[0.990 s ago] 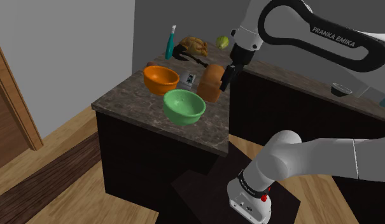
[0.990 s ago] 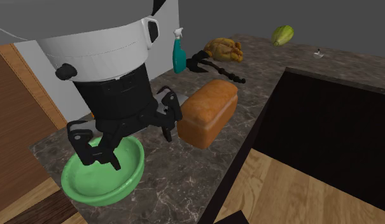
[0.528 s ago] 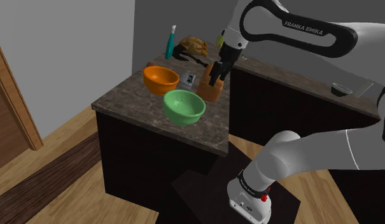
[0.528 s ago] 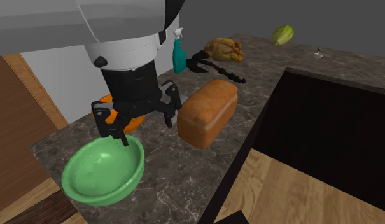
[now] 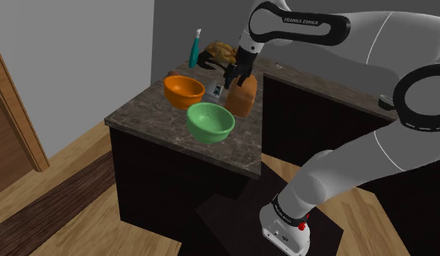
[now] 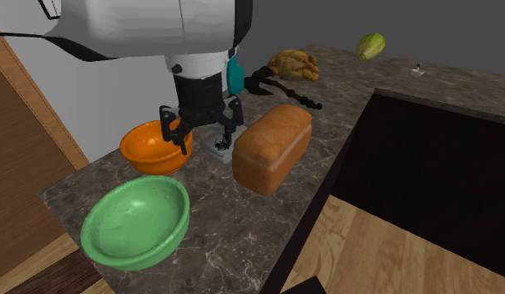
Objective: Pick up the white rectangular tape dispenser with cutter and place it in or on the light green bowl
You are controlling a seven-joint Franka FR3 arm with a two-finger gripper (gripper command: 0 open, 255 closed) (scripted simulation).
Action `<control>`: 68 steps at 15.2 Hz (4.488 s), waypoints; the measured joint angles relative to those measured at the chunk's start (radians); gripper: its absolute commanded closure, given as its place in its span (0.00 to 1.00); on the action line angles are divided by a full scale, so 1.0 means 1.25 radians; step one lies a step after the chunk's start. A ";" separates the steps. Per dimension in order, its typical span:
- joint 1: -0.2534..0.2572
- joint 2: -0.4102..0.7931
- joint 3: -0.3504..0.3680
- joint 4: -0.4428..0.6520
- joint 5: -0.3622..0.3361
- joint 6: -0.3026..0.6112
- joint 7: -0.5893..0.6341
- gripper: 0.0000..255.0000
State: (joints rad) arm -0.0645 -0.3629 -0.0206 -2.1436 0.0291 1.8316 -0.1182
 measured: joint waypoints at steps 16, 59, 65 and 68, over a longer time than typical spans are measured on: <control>-0.045 0.365 -0.063 0.259 0.089 0.111 -0.005 0.00; -0.046 0.366 -0.064 0.435 0.083 -0.063 0.019 1.00; -0.048 0.379 -0.064 0.518 0.083 -0.133 0.027 1.00; -0.050 0.388 -0.065 0.561 0.084 -0.167 0.027 1.00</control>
State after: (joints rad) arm -0.1269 0.1216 -0.1024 -1.4424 0.1338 1.6233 -0.0839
